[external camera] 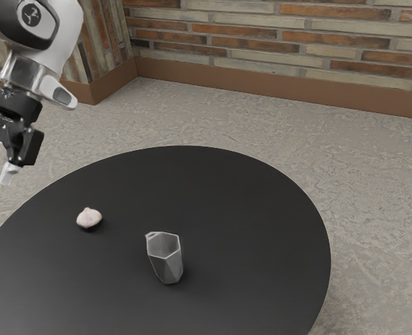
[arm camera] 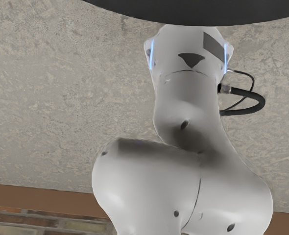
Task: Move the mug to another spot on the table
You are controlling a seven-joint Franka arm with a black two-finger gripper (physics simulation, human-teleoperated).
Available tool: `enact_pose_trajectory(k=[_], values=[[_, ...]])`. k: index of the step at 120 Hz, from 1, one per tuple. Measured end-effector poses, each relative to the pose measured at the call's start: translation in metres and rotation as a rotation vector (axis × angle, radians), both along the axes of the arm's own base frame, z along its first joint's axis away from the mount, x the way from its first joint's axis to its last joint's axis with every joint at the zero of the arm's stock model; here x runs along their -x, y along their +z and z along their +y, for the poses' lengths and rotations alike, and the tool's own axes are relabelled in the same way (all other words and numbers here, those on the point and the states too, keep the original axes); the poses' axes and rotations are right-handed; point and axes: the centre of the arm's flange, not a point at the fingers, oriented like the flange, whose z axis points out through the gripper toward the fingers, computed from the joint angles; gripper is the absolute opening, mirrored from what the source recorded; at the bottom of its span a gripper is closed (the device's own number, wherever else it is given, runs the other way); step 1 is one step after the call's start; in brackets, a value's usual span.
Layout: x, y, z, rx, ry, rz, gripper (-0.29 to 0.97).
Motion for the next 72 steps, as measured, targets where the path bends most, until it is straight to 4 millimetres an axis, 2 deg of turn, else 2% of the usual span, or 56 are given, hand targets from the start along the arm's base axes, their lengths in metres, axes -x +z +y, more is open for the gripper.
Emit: enact_pose_trajectory(k=[7,19,29,42,56,72], values=[[-0.037,-0.014,-0.004,0.012,-0.024,-0.154,0.68],[-0.092,-0.04,0.01,0.031,0.009,-0.342,0.68],[-0.152,-0.067,0.023,0.032,0.13,-0.461,0.68],[-0.205,-0.112,0.013,0.029,0.306,-0.562,0.68],[-0.232,-0.156,0.018,0.004,0.539,-0.604,0.68],[-0.231,-0.208,0.024,-0.035,0.8,-0.543,0.68]])
